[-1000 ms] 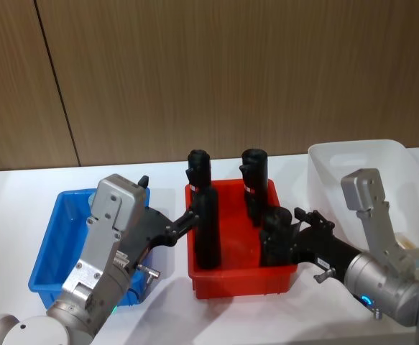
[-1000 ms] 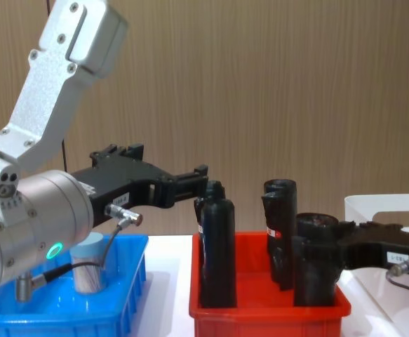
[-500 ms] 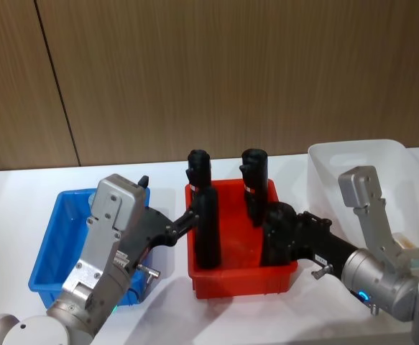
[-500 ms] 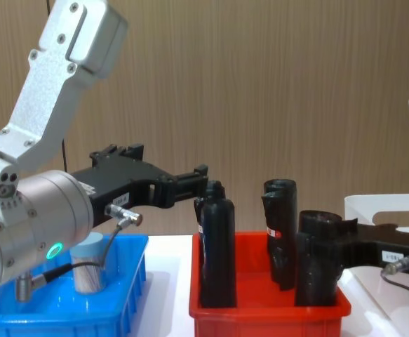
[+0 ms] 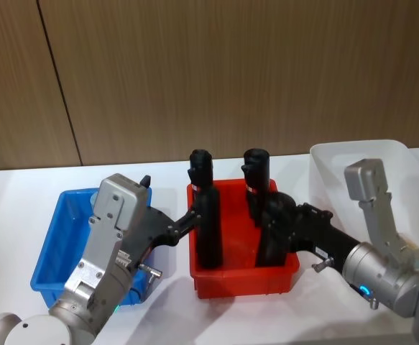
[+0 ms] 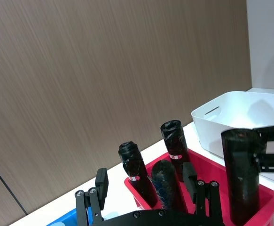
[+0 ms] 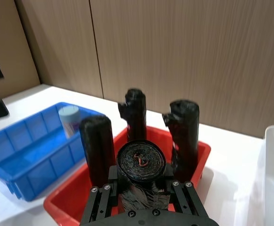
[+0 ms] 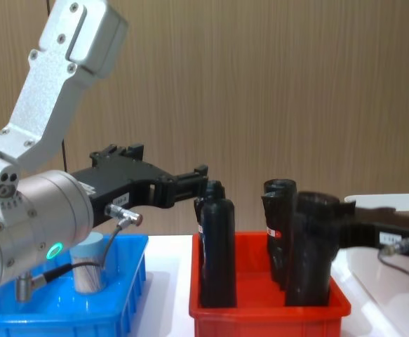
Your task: Pick the cotton swabs from the blue box and place them into the white box.
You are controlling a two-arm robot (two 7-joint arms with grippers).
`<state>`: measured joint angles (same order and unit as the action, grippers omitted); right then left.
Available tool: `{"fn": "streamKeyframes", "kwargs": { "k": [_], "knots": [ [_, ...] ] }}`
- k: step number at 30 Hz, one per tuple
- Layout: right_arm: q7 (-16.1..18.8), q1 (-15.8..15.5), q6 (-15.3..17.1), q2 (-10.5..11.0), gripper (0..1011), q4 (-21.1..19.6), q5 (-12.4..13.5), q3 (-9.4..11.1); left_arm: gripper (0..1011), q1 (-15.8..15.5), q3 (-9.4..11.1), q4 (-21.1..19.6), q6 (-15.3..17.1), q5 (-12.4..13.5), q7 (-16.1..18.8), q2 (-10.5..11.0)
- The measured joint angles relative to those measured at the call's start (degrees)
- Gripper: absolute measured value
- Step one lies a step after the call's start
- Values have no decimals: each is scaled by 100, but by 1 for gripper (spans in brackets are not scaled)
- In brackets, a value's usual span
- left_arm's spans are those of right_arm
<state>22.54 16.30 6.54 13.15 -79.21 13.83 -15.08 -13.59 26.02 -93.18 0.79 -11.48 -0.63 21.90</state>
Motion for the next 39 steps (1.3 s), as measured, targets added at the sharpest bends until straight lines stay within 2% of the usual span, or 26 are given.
{"fn": "streamKeyframes", "kwargs": {
  "k": [11, 17, 23, 29, 39],
  "knots": [
    [-143, -18, -63, 83, 533, -569, 162, 103, 1004, 0, 0, 0, 0, 0, 0, 0],
    [-334, 47, -65, 178, 533, -917, 260, 246, 1004, 0, 0, 0, 0, 0, 0, 0],
    [-546, 139, -82, 273, 533, -1050, 287, 386, 1004, 0, 0, 0, 0, 0, 0, 0],
    [-733, 253, -99, 353, 533, -1024, 261, 515, 1004, 0, 0, 0, 0, 0, 1, 0],
    [-947, 507, -135, 450, 533, -599, 178, 689, 1004, 0, 0, 0, 0, 0, 0, 0]
  ]
}}
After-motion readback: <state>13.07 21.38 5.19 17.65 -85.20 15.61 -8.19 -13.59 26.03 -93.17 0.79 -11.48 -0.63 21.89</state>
